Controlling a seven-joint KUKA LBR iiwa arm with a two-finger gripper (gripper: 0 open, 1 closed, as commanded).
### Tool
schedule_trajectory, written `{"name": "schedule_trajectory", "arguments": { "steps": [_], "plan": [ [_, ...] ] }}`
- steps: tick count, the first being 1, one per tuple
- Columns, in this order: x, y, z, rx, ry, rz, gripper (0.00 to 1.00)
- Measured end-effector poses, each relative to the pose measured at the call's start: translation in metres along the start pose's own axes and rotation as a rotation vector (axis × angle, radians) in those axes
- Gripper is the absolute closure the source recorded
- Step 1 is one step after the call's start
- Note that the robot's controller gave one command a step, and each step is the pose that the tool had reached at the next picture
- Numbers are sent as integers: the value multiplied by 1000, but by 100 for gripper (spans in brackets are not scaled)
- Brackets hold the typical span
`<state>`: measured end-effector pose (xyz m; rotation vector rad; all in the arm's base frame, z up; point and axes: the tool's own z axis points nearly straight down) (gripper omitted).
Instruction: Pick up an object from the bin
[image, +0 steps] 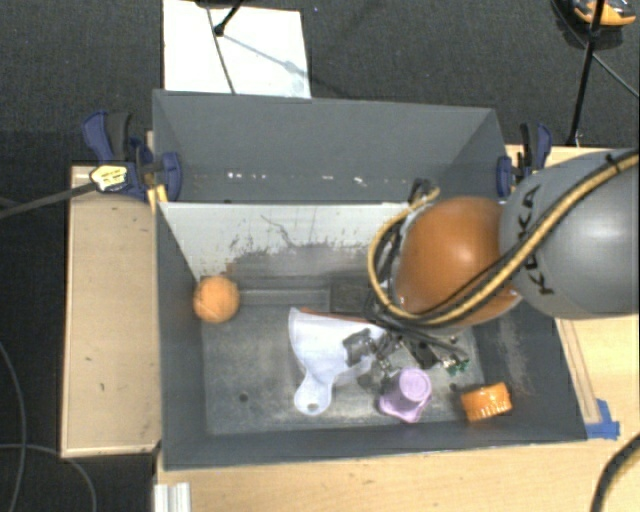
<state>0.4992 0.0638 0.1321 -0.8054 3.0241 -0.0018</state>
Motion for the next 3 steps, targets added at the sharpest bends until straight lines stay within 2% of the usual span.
{"name": "schedule_trajectory", "arguments": {
  "steps": [1, 2, 3],
  "plan": [
    [5, 4, -13, -9, 19, -7, 100],
    [-6, 5, -66, -5, 11, -64, 100],
    [-4, 1, -88, -3, 6, -79, 100]
  ]
}}
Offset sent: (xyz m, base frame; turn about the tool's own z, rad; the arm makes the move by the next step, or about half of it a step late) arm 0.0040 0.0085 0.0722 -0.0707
